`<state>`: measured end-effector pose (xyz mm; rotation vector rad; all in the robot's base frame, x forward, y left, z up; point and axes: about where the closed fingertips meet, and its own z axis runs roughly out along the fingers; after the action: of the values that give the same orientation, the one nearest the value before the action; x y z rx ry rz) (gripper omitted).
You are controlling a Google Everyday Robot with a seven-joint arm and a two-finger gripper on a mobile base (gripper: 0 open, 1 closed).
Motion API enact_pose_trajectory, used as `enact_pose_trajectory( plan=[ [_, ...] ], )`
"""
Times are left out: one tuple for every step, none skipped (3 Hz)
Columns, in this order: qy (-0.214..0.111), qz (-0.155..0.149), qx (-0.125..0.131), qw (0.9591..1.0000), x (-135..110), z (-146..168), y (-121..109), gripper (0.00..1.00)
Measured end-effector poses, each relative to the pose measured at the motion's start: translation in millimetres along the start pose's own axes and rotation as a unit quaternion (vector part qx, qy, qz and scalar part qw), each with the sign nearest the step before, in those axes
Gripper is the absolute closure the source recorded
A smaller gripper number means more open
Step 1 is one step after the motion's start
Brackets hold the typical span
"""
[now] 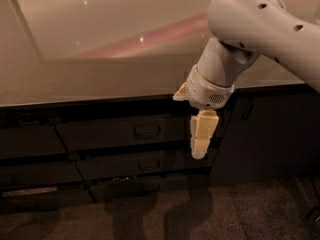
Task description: Open top drawer
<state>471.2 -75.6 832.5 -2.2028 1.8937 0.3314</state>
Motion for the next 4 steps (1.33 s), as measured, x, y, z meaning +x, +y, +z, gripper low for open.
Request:
enact_pose_trajectory(
  plan=[
    [0.011, 0.031, -0.036, 0.9988, 26.9, 29.9, -11.7, 0.0],
    [0.007, 0.057, -0.08, 0.9951, 53.6, 65.3, -23.6, 0.0],
    [0.008, 0.057, -0.08, 0.9951, 53.6, 65.3, -23.6, 0.0],
    [0.039, 0.031, -0.036, 0.9981, 54.8, 68.4, -21.0, 0.0]
  ],
)
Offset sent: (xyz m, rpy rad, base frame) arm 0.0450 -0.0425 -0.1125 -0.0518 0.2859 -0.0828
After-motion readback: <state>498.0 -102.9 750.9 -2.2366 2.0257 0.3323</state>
